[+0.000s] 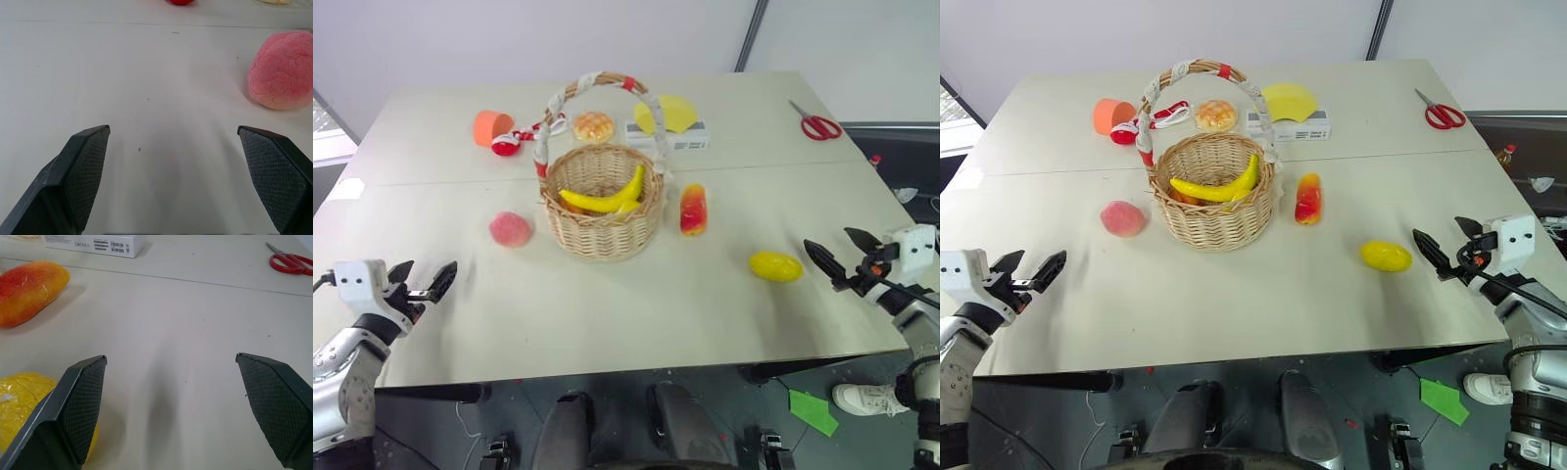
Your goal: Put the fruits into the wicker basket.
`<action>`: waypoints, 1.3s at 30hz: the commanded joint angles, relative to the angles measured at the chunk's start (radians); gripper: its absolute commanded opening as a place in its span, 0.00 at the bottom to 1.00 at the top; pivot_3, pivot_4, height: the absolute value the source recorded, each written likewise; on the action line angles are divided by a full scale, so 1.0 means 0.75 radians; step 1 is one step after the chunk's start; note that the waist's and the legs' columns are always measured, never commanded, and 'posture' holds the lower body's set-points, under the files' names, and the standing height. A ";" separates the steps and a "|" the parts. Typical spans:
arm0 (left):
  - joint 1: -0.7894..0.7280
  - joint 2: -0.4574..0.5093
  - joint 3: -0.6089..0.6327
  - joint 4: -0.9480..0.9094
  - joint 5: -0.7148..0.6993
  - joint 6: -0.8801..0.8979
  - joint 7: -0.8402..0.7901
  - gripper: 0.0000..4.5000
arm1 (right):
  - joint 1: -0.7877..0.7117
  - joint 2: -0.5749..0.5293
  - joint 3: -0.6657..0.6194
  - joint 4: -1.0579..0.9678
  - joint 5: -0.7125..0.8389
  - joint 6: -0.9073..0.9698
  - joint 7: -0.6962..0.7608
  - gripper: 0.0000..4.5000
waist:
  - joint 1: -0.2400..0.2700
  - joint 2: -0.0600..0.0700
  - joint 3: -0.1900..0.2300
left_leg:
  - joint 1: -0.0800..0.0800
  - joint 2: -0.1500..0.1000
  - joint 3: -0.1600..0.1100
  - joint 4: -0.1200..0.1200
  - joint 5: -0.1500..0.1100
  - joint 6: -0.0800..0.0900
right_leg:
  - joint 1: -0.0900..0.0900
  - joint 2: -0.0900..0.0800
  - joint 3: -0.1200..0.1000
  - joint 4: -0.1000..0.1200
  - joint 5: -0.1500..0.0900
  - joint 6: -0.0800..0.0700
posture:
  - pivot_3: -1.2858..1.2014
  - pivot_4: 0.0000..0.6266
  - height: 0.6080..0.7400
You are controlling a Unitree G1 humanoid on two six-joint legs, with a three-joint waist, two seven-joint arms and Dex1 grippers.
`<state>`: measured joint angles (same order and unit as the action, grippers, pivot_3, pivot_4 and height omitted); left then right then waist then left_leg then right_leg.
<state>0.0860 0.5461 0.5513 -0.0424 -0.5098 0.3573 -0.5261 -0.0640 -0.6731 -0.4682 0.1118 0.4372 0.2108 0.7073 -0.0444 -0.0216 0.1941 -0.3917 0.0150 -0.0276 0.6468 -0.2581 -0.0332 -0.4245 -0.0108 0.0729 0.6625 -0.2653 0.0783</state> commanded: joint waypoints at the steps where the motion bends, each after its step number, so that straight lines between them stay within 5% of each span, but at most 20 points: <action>1: 0.001 0.010 0.013 -0.049 0.002 -0.031 0.001 1.00 | -0.019 0.005 -0.008 -0.015 0.009 -0.024 -0.001 0.98 | 0.000 0.000 0.000 | 0.000 0.000 0.000 0.000 0.000 0.000 | 0.000 0.000 0.000 0.000 0.000 0.000 | 0.52 0.24 1.00; 14: -0.089 0.029 0.004 -0.094 -0.049 0.064 0.028 1.00 | -0.078 -0.004 0.038 -0.164 0.043 0.030 -0.009 0.98 | 0.000 0.000 0.000 | 0.000 0.000 0.000 0.000 0.000 0.000 | 0.000 0.000 0.000 0.000 0.000 0.000 | 0.52 0.24 1.00; 21: -0.300 0.079 -0.109 -0.171 -0.095 0.280 0.079 1.00 | -0.131 -0.075 0.194 -0.489 0.156 0.237 0.107 0.98 | 0.003 0.000 0.000 | -0.001 0.000 -0.002 0.001 0.000 0.000 | 0.000 0.000 0.000 0.001 0.000 0.000 | 0.52 0.24 1.00; 31: -0.558 0.259 -0.462 -0.135 0.062 0.553 0.033 1.00 | -0.271 -0.053 0.453 -0.905 0.357 0.514 0.107 0.98 | 0.000 0.000 0.000 | 0.000 0.000 -0.003 0.001 0.000 0.000 | 0.000 0.001 -0.001 0.001 0.000 0.001 | 0.52 0.24 1.00; 39: -0.774 0.220 -0.644 0.098 0.200 0.632 0.054 1.00 | -0.288 0.010 0.597 -0.952 0.337 0.516 0.105 0.98 | 0.003 -0.002 0.001 | -0.002 -0.002 -0.004 0.002 0.000 0.000 | 0.000 0.000 -0.002 0.001 0.000 0.001 | 0.52 0.24 1.00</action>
<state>-0.4797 0.7128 0.0783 0.0216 -0.3810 0.8406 -0.4815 -0.2812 -0.6722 -0.0127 -0.5751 0.6904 0.6166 0.7792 -0.0423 -0.0228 0.1945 -0.3929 0.0136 -0.0301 0.6481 -0.2581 -0.0332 -0.4245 -0.0113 0.0718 0.6633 -0.2653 0.0789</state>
